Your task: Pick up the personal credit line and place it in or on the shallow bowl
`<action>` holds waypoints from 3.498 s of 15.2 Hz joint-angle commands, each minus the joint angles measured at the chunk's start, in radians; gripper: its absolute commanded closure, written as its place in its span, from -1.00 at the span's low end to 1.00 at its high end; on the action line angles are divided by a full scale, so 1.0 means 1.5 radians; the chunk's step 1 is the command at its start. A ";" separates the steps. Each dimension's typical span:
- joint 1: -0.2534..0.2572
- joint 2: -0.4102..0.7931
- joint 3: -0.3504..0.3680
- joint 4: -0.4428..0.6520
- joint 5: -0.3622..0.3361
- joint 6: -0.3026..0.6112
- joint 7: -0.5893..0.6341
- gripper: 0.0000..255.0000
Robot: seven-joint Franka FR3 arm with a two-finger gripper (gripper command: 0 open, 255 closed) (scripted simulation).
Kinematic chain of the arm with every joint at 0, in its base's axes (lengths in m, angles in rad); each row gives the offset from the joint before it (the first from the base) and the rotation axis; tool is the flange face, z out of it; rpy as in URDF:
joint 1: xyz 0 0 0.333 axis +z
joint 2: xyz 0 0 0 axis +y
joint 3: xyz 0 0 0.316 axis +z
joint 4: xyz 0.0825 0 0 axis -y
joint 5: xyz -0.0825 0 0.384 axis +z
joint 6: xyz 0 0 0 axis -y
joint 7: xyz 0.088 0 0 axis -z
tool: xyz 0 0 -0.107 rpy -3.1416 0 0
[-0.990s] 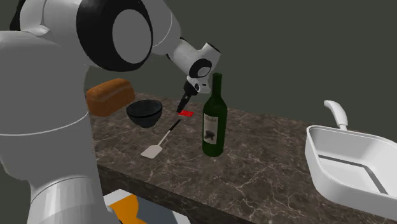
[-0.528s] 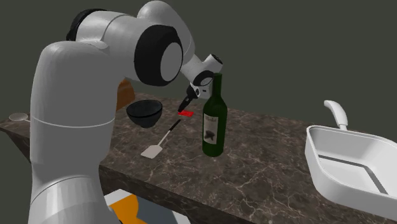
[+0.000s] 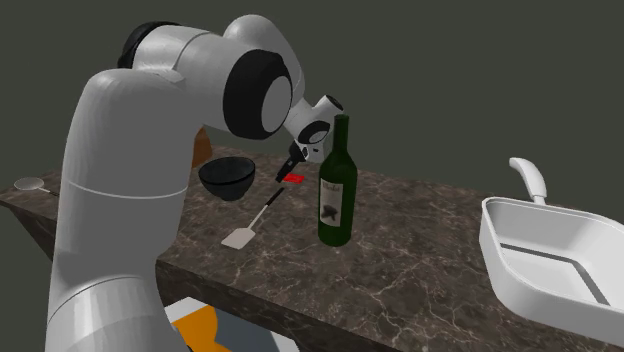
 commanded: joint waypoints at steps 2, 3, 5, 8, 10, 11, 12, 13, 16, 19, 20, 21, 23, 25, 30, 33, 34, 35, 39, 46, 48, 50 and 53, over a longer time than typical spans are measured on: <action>0.001 0.001 0.000 0.001 0.000 0.001 0.000 -1.00; 0.001 0.001 0.000 0.001 0.000 0.001 0.000 -1.00; 0.001 0.001 0.000 0.001 0.000 0.001 0.000 -1.00; 0.001 0.001 0.000 0.000 0.000 0.001 0.000 1.00; 0.000 0.002 0.000 -0.002 0.000 0.004 -0.002 1.00; -0.001 0.001 0.000 -0.003 0.001 0.003 -0.003 1.00; -0.001 -0.001 0.000 -0.003 0.001 0.002 -0.002 1.00; -0.001 -0.001 0.000 -0.004 0.001 0.003 -0.002 1.00; 0.000 -0.004 0.000 0.003 0.000 -0.006 0.003 1.00; -0.003 -0.019 0.002 0.010 0.002 -0.025 0.011 1.00; -0.004 -0.024 0.002 0.012 0.002 -0.032 0.014 1.00; -0.005 -0.029 0.003 0.015 0.002 -0.039 0.017 1.00; -0.006 -0.038 0.004 0.021 0.003 -0.052 0.023 1.00; -0.008 -0.047 0.005 0.027 0.004 -0.066 0.028 1.00; -0.012 -0.067 0.007 0.046 0.005 -0.100 0.043 1.00; -0.014 -0.077 0.008 0.059 0.005 -0.121 0.053 1.00; -0.015 -0.080 0.008 0.064 0.005 -0.128 0.056 1.00; -0.015 -0.084 0.008 0.068 0.005 -0.135 0.059 1.00; -0.018 -0.095 0.009 0.089 0.005 -0.164 0.072 1.00; -0.021 -0.109 0.010 0.131 0.004 -0.214 0.096 1.00; -0.021 -0.112 0.011 0.140 0.004 -0.224 0.101 1.00; -0.023 -0.161 0.019 0.080 0.030 -0.208 0.096 1.00; -0.022 -0.234 0.032 -0.001 0.070 -0.189 0.090 1.00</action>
